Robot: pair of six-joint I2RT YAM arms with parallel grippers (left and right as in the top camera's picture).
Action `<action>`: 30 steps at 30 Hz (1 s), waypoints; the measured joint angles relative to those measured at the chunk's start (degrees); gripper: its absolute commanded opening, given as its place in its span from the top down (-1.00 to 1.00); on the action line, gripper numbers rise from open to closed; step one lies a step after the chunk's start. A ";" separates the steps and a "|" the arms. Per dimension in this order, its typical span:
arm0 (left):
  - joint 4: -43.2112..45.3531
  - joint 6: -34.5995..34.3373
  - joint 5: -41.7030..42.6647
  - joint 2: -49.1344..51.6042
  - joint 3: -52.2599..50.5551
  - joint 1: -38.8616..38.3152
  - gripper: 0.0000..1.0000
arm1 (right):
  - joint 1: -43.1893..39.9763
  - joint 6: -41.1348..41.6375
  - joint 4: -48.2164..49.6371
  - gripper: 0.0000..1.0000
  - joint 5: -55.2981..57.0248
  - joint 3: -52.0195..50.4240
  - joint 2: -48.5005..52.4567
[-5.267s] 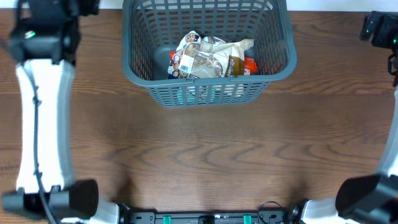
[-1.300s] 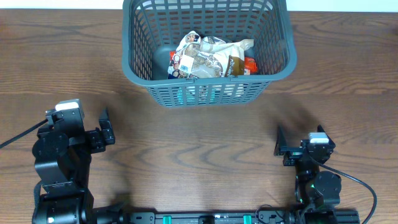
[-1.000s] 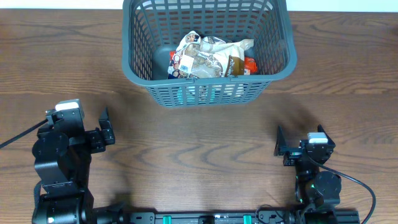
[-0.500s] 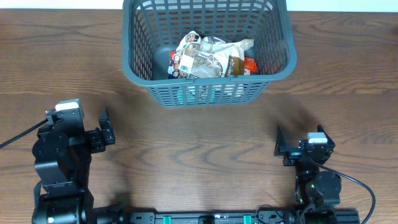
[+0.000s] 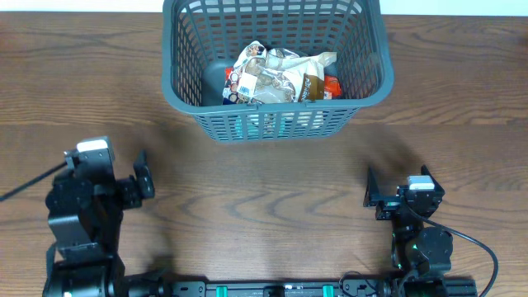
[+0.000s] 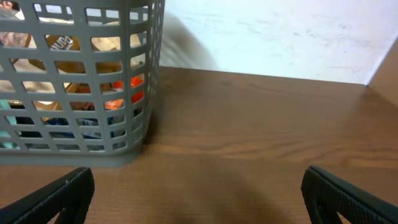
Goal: Pack container
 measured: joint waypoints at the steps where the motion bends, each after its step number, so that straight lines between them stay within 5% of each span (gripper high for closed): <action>1: -1.09 0.00 0.44 -1.18 -0.37 -0.61 -0.97 | 0.00 0.00 -0.02 -0.99 0.00 0.00 0.00; 6: 1.11 0.02 2.32 -10.60 -6.64 -5.70 -0.97 | 0.00 0.00 0.00 -0.99 0.02 0.00 0.00; 18: 34.53 0.00 1.77 -26.18 -36.92 -8.15 -0.97 | 0.24 0.00 -0.02 -0.99 0.00 -0.02 0.00; 30: 36.81 0.02 -1.22 -29.05 -43.04 -8.15 -0.98 | 0.24 -0.02 0.00 -0.99 0.00 -0.02 0.00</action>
